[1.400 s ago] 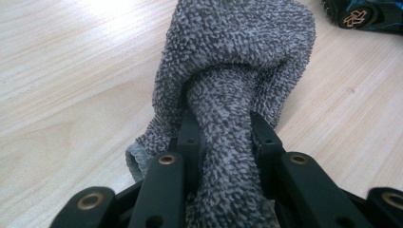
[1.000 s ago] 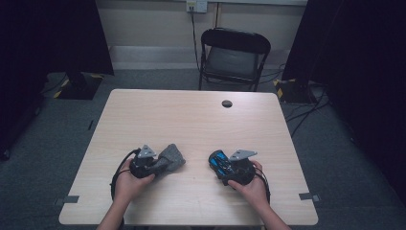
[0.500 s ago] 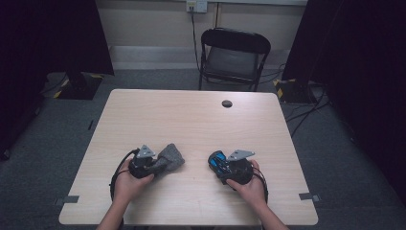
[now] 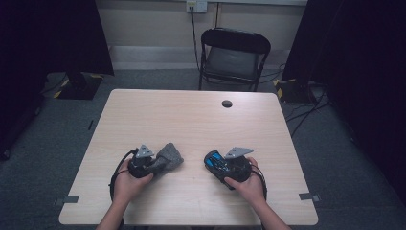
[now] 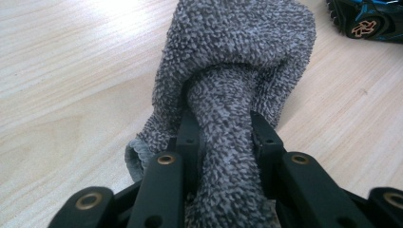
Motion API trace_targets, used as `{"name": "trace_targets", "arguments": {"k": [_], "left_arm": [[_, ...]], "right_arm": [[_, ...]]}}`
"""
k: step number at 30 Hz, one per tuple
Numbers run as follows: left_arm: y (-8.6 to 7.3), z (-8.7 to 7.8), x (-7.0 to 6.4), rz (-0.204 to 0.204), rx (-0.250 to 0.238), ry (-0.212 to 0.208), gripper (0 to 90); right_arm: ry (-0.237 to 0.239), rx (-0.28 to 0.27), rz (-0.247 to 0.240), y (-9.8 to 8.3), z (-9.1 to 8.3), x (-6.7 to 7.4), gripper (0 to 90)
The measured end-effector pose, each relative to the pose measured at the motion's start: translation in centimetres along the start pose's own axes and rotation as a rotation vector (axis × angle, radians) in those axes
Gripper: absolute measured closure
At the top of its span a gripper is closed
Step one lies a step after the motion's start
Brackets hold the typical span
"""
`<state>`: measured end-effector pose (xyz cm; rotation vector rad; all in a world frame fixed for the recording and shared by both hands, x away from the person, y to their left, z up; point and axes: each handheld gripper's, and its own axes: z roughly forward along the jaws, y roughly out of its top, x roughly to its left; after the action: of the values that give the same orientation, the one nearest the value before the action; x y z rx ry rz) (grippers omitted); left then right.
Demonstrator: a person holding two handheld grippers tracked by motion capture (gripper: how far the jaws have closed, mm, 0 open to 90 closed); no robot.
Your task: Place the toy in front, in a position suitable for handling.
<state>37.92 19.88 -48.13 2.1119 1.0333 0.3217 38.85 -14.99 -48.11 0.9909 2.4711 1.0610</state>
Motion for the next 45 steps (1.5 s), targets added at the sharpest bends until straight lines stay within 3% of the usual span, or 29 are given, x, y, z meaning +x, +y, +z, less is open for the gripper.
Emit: {"name": "trace_targets", "arguments": {"k": [6,12,20,29,36,45], "left_arm": [[0.0,0.0,0.0,0.004,0.002,-0.001,70.5],[0.0,0.1,-0.1,0.011,0.005,0.002,70.2],[0.0,0.1,-0.1,0.003,0.003,-0.001,70.2],[0.0,0.1,-0.1,0.004,0.001,0.000,70.2],[0.0,0.1,0.0,0.005,-0.002,0.009,70.4],[-0.2,-0.2,0.5,-0.017,-0.003,0.037,70.5]], "right_arm": [[0.003,-0.004,-0.013,-0.5,-0.2,0.0,27.5],[0.009,0.040,-0.005,-1.4,0.1,-0.1,25.0],[0.021,0.119,-0.024,-0.7,0.1,-0.3,25.3],[-0.013,0.096,-0.030,-0.7,0.2,0.2,26.4],[0.025,0.091,-0.006,-0.4,0.2,-0.1,26.5],[0.055,0.082,-0.024,0.8,1.0,1.3,26.5]]}}
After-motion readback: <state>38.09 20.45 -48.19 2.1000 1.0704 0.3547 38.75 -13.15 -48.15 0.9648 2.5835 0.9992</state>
